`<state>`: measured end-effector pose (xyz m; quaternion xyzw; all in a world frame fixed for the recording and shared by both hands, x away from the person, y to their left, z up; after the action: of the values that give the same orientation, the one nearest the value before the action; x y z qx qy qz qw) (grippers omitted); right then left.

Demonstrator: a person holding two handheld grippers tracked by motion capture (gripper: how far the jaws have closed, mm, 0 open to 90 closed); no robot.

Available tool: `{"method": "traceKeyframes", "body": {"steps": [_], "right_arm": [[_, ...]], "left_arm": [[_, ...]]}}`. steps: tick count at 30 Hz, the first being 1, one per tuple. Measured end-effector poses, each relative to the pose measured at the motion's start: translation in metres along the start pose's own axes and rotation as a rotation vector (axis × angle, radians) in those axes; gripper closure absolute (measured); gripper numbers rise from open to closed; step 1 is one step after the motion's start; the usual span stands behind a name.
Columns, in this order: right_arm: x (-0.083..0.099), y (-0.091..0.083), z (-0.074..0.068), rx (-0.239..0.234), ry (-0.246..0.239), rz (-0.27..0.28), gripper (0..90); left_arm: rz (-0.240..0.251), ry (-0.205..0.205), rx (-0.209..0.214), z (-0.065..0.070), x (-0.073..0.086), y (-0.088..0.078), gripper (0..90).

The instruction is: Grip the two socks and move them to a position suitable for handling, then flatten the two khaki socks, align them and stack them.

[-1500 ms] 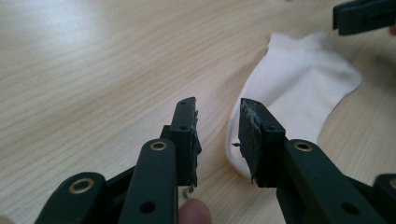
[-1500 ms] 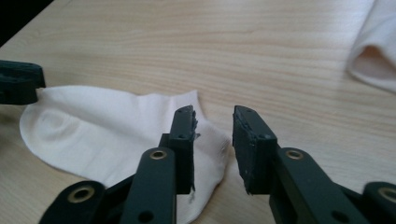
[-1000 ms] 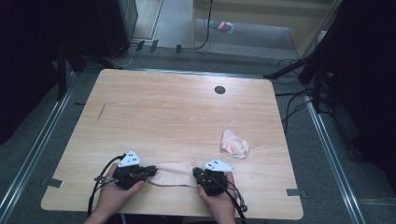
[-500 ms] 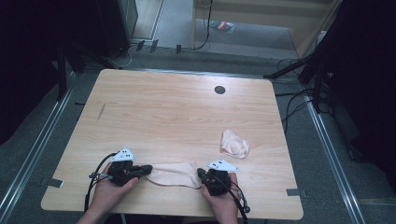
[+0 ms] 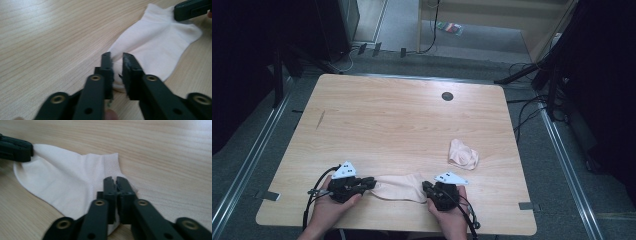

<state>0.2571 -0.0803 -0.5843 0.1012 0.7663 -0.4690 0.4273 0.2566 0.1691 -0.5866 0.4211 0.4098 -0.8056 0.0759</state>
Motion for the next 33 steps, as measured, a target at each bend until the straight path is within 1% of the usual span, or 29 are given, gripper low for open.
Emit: {"method": "traceKeyframes", "body": {"steps": [1,2,3,4,5,6,7,8,9,10,11,12,13,14,15,16,17,18,21,22,23,24,25,26,28,29,31,32,33], "right_arm": [[-0.008,-0.007,-0.002,-0.022,0.003,0.06,77.1],[-0.012,-0.011,-0.002,-0.022,-0.003,0.085,74.4],[-0.012,-0.011,-0.002,-0.022,-0.003,0.085,74.4],[-0.019,-0.017,0.002,-0.012,-0.017,0.118,70.6],[-0.019,-0.017,0.002,-0.012,-0.017,0.118,70.6],[-0.021,-0.02,0.007,-0.005,-0.008,0.129,68.1],[-0.021,-0.02,0.007,-0.005,-0.008,0.129,68.1],[-0.023,-0.024,0.015,0.011,0.014,0.139,65.5],[-0.025,-0.026,0.019,0.016,0.027,0.15,64.0],[-0.026,-0.029,0.024,0.023,0.041,0.161,62.8],[-0.028,-0.031,0.028,0.032,0.049,0.169,61.4],[-0.028,-0.031,0.028,0.032,0.049,0.169,61.4],[-0.03,-0.034,0.033,0.042,0.052,0.178,59.8],[-0.034,-0.039,0.042,0.062,0.061,0.195,57.3],[-0.034,-0.039,0.042,0.062,0.061,0.195,57.3],[-0.036,-0.042,0.047,0.07,0.063,0.203,56.6],[-0.04,-0.046,0.057,0.088,0.073,0.217,55.7],[-0.041,-0.048,0.062,0.099,0.076,0.219,55.4],[-0.044,-0.054,0.079,0.149,0.088,0.228,54.7],[-0.044,-0.054,0.079,0.149,0.088,0.228,54.7],[-0.049,-0.062,0.096,0.233,0.089,0.259,55.2],[-0.051,-0.065,0.102,0.256,0.095,0.267,55.3],[-0.051,-0.065,0.102,0.256,0.095,0.267,55.3],[-0.057,-0.074,0.12,0.301,0.121,0.289,55.4],[-0.059,-0.077,0.132,0.327,0.127,0.286,55.2],[-0.06,-0.076,0.136,0.327,0.133,0.28,54.7],[-0.057,-0.069,0.142,0.327,0.143,0.249,53.3],[-0.057,-0.069,0.142,0.327,0.143,0.249,53.3],[-0.056,-0.064,0.144,0.325,0.145,0.238,52.3]], "left_arm": [[0.097,-0.008,0.008,-0.002,-0.008,-0.009,58.0],[0.139,-0.016,0.019,-0.003,-0.012,-0.015,52.9],[0.139,-0.016,0.019,-0.003,-0.012,-0.015,50.6],[0.189,-0.027,0.05,-0.005,-0.016,-0.022,47.8],[0.221,-0.032,0.052,-0.007,-0.019,-0.026,47.8],[0.254,-0.039,0.051,-0.011,-0.021,-0.031,43.1],[0.254,-0.039,0.051,-0.011,-0.021,-0.031,41.2],[0.264,-0.043,0.037,-0.015,-0.021,-0.033,38.9],[0.277,-0.058,-0.002,-0.024,-0.022,-0.035,37.3],[0.287,-0.073,-0.024,-0.028,-0.022,-0.036,36.4],[0.287,-0.073,-0.024,-0.028,-0.022,-0.036,35.3],[0.299,-0.082,-0.041,-0.033,-0.023,-0.036,35.3],[0.31,-0.093,-0.065,-0.039,-0.024,-0.037,34.4],[0.32,-0.111,-0.092,-0.047,-0.024,-0.037,34.3],[0.32,-0.111,-0.092,-0.047,-0.024,-0.037,34.6],[0.324,-0.122,-0.094,-0.05,-0.024,-0.037,34.6],[0.332,-0.137,-0.117,-0.057,-0.025,-0.037,35.6],[0.343,-0.143,-0.124,-0.059,-0.025,-0.038,35.9],[0.352,-0.137,-0.167,-0.067,-0.025,-0.04,36.5],[0.352,-0.137,-0.167,-0.067,-0.025,-0.04,36.1],[0.361,-0.146,-0.192,-0.074,-0.025,-0.041,35.8],[0.362,-0.159,-0.205,-0.077,-0.024,-0.042,35.6],[0.362,-0.159,-0.205,-0.077,-0.024,-0.042,35.3],[0.366,-0.181,-0.239,-0.084,-0.024,-0.044,35.2],[0.372,-0.189,-0.251,-0.087,-0.024,-0.045,35.3],[0.384,-0.208,-0.268,-0.091,-0.024,-0.047,35.4],[0.385,-0.217,-0.271,-0.093,-0.023,-0.047,35.8],[0.385,-0.217,-0.271,-0.093,-0.023,-0.047,35.9],[0.38,-0.214,-0.277,-0.093,-0.022,-0.046,35.9]]}}
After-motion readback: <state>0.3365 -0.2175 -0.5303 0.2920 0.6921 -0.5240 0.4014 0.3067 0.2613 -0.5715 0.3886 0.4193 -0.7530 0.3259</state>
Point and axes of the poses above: each handheld gripper's, and its own axes: y roughly forward along the jaws, x roughly out of its underside, z roughly to its right, the point moved 6 cm from there along y, roughly forward along the jaws, and after that the axes turned 5 degrees about -y, right-handed, at the moved point
